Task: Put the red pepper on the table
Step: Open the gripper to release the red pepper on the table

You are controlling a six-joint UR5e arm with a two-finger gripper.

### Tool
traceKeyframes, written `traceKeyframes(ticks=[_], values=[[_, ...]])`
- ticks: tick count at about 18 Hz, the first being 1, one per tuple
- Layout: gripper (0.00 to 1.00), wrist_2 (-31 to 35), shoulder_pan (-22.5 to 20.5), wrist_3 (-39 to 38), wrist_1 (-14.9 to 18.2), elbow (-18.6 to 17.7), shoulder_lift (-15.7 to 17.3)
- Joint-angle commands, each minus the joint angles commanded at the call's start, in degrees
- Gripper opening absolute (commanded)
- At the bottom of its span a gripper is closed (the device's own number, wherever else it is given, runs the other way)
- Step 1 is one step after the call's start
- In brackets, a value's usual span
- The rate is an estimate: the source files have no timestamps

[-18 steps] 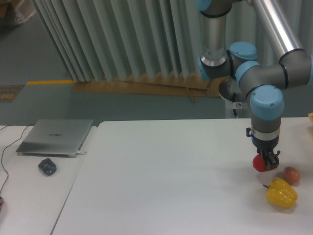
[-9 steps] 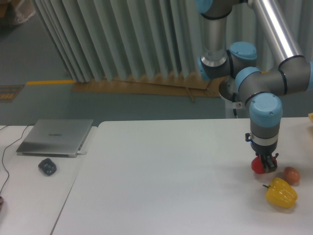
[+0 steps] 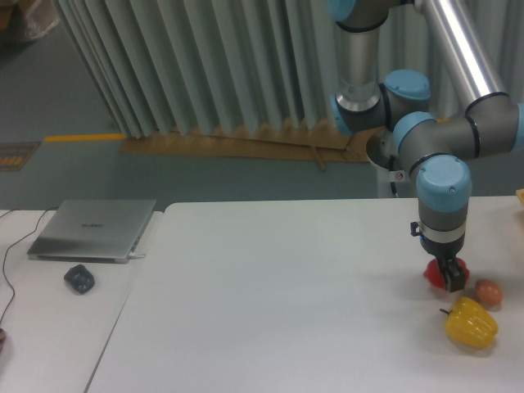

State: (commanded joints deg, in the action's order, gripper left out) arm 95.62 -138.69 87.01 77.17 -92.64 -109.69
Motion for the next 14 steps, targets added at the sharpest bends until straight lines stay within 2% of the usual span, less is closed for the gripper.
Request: traceKeyframes(ticks=[6, 9, 14], values=[[1.00, -0.1, -0.1, 0.5, 0.0, 0.0, 0.3], [1.00, 0.0, -0.2, 0.2, 0.0, 1.2, 0.7], [1.00, -0.1, -0.4, 0.8, -3.3, 3.2, 1.7]])
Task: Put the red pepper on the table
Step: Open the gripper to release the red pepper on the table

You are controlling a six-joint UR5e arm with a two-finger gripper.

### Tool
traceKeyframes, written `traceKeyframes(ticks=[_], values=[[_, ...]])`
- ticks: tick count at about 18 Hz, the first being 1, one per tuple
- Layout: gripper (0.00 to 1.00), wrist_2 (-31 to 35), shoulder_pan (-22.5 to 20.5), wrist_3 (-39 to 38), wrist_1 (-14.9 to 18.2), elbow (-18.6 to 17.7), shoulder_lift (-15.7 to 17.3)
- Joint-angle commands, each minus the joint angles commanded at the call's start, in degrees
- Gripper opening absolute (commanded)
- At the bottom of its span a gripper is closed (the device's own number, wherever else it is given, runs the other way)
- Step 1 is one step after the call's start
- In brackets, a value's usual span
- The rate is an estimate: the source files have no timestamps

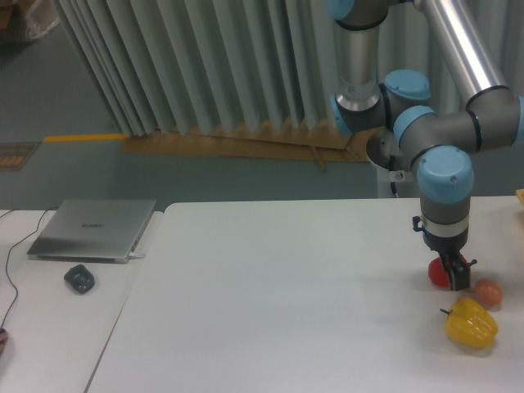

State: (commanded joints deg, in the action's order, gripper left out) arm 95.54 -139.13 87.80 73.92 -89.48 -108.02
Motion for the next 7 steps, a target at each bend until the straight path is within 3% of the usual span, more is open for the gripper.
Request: traceKeyframes(ticks=[7], values=[[1.00, 0.1, -0.4, -0.1, 0.1, 0.8, 0.1]])
